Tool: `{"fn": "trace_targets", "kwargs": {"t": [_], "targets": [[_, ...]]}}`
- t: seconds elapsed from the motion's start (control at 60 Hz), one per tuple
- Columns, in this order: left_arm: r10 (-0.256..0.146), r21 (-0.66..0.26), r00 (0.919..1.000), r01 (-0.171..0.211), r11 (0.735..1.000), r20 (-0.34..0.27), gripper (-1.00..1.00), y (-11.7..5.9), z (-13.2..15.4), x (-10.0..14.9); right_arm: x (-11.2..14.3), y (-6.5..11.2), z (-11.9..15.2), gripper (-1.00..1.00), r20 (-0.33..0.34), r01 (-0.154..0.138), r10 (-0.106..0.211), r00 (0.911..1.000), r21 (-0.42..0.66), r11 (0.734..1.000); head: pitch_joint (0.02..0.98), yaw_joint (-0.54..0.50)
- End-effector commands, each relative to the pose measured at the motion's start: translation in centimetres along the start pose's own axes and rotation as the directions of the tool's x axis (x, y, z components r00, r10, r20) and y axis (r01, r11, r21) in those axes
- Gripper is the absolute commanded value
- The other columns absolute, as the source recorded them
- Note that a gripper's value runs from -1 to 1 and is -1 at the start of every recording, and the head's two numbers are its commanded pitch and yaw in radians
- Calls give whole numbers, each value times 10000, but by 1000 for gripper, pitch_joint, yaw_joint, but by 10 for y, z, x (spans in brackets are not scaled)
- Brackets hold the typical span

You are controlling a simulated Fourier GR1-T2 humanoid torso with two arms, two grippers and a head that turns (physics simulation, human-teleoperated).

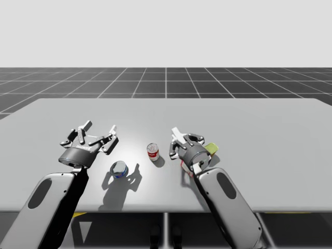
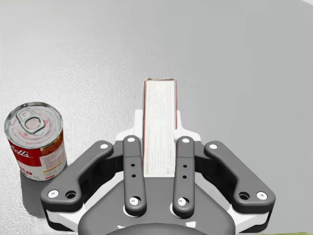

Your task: Lift the pudding box off the table.

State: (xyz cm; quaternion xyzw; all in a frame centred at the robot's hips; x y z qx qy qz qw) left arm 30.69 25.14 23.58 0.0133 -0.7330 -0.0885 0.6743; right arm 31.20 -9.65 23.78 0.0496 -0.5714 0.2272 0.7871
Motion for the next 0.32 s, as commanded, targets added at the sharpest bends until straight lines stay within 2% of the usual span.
{"fn": "trace_targets", "kwargs": {"t": [0.017, 0.083, 0.15, 0.167, 0.233, 0.25, 0.283, 0.317], "targets": [[2, 7, 10000, -2, 10000, 2, -1000, 0, 0, 0, 42, -18, 12, 1000, 1537, 168, 14, 9881, -1171, 9930, 463, -46], [2, 9, 10000, -2, 10000, 5, -1000, 0, 0, 0, 49, -19, 17, 1000, 2077, 163, 104, 9781, -1263, 9919, 462, -46], [4, 15, 10000, -4, 10000, 4, -1000, 0, 0, 1, 58, -19, 26, 1000, 2960, -105, 590, 9534, -1627, 9866, 459, -46], [3, 16, 10000, -3, 10000, 4, -1000, 0, 0, 1, 61, -20, 29, 1000, 3236, -125, 689, 9437, -1733, 9848, 458, -46], [-1, 19, 10000, 1, 10000, 6, -1000, 0, 0, 1, 68, -20, 36, 1000, 3745, -149, 862, 9232, -1894, 9818, 457, -47], [0, 19, 10000, 0, 10000, 7, -1000, 0, 0, 1, 71, -21, 39, 1000, 4014, -163, 961, 9109, -1976, 9802, 456, -47], [4, 21, 10000, -4, 10000, 10, -1000, 0, 0, 1, 78, -22, 47, 1000, 4585, -168, 1195, 8806, -2218, 9749, 455, -48], [4, 23, 10000, -4, 10000, 10, -1000, 0, 0, 1, 81, -22, 50, 1000, 4846, -117, 1273, 8654, -2343, 9721, 454, -48]]}}
